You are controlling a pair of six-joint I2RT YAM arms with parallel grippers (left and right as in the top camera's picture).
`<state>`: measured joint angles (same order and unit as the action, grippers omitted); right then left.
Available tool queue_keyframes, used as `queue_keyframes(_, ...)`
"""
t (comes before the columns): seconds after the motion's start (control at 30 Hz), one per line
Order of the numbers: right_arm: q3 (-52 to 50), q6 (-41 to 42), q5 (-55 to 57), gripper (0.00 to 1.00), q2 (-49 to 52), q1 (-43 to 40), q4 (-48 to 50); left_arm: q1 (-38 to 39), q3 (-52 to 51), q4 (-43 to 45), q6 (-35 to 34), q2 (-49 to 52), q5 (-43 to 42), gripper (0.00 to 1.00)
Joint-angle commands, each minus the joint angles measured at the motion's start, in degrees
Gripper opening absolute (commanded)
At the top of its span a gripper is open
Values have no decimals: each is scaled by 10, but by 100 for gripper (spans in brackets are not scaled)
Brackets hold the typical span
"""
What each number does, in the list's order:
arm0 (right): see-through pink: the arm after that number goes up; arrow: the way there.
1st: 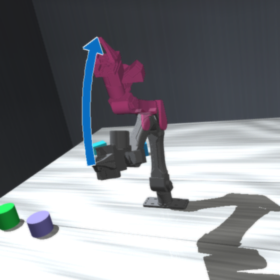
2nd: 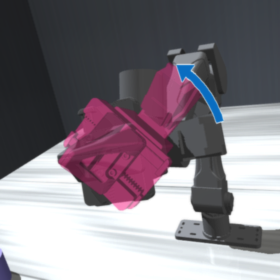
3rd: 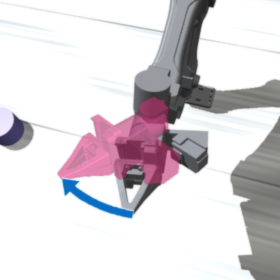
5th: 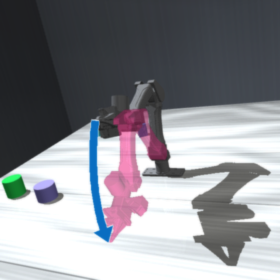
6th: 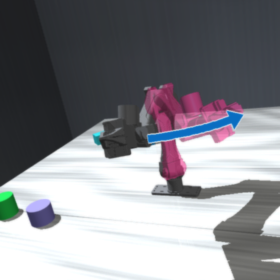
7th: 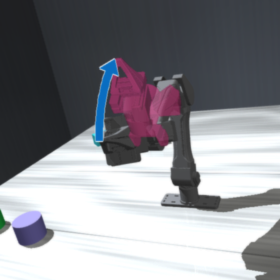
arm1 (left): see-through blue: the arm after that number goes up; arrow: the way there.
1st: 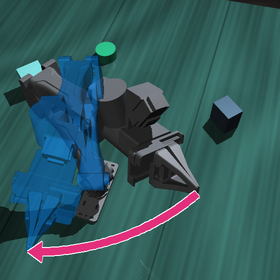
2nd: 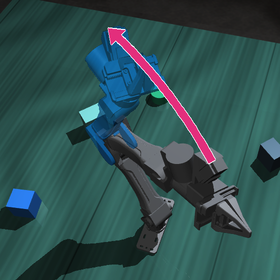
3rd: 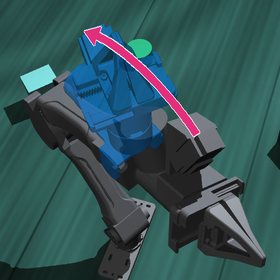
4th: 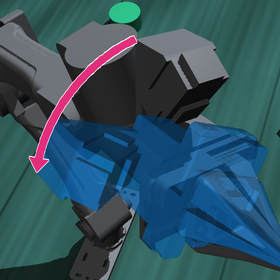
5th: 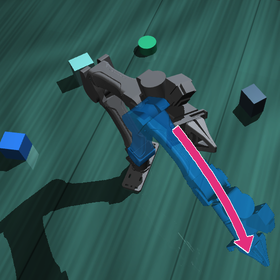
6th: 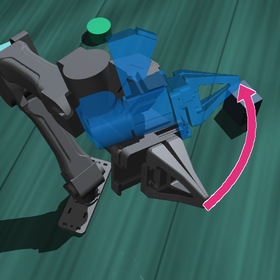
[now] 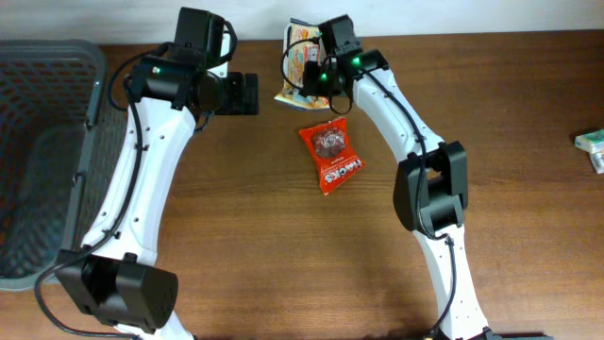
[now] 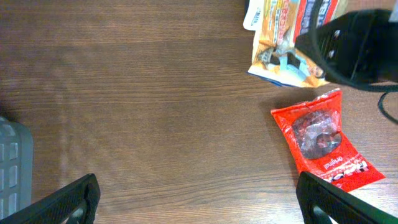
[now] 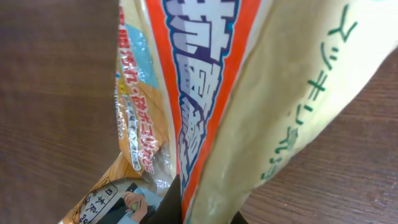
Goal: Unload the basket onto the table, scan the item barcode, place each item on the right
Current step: 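Hold the wipes package in front of the scanner with the right gripper, then carry the wipes package to the right edge and release it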
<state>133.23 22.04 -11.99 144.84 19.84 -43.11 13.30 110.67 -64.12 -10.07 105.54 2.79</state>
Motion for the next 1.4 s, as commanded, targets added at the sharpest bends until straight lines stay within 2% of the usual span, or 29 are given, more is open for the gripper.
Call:
queue_keyframes(0.0, -2, -7, 6, 4, -1, 4, 7, -3, 1, -1, 3, -1, -4, 99)
queue_keyframes(0.13, 17, -8, 6, 4, -15, -2, 7, -3, 1, -1, 3, -1, -4, 99)
queue_keyframes(0.27, 100, -20, 6, 4, -97, -27, -36, -3, 1, -1, 3, -1, -4, 99)
queue_keyframes(0.4, 105, -23, 9, 4, -175, -87, -80, -3, 1, -1, 3, -1, -4, 99)
queue_keyframes(0.5, 104, -21, 37, 4, -181, -217, -212, -3, 1, -1, 3, -1, -4, 99)
queue_keyframes(0.6, 101, -23, 169, 4, -177, -356, -320, -3, 1, -1, 3, -1, -4, 99)
queue_keyframes(0.63, 96, -23, 172, 4, -177, -396, -335, -3, 1, -1, 3, -1, -4, 99)
queue_keyframes(0.73, 31, -23, 170, 4, -177, -502, -318, -3, 1, -1, 3, -1, -4, 99)
queue_keyframes(0.83, -84, -24, 170, 5, -177, -541, -226, -3, 1, -1, 3, -1, -4, 99)
queue_keyframes(0.87, -136, -23, 172, 16, -177, -548, -179, -3, 1, -1, 3, -1, -4, 99)
queue_keyframes(0.9, -168, -23, 172, 54, -177, -549, -153, -3, 1, -1, 3, -1, -4, 99)
queue_keyframes(0.93, -169, -23, 172, 64, -177, -549, -153, -3, 1, -1, 3, -1, -4, 99)
queue_keyframes(0.97, -162, -23, 172, 84, -182, -548, -165, -3, 1, -1, 3, -1, -4, 99)
queue_keyframes(1.0, -144, -23, 172, 99, -195, -546, -186, -3, 1, -1, 3, -1, -4, 99)
queue_keyframes(1.07, -109, -23, 132, 99, -241, -537, -217, -3, 1, -1, 3, -1, -4, 99)
queue_keyframes(1.1, -102, -24, 62, 99, -266, -532, -225, -3, 1, -1, 3, -1, -4, 99)
queue_keyframes(1.13, -101, -97, -131, 99, -303, -517, -219, -3, 1, -1, 3, -1, -4, 99)
queue_keyframes(1.17, -101, -162, -248, 99, -318, -501, -221, -3, 1, -1, 3, -1, -4, 99)
queue_keyframes(1.2, -101, -203, -306, 99, -325, -462, -250, -3, 1, -1, 3, -1, -4, 99)
queue_keyframes(1.23, -102, -231, -296, 99, -320, -429, -277, -3, 1, -1, 3, -1, -4, 99)
queue_keyframes(1.3, -109, -343, -292, 99, -297, -345, -330, -3, 1, -1, 3, -1, -4, 99)
queue_keyframes(1.37, -148, -368, -259, 99, -253, -227, -304, -3, 1, -1, 3, -1, -4, 99)
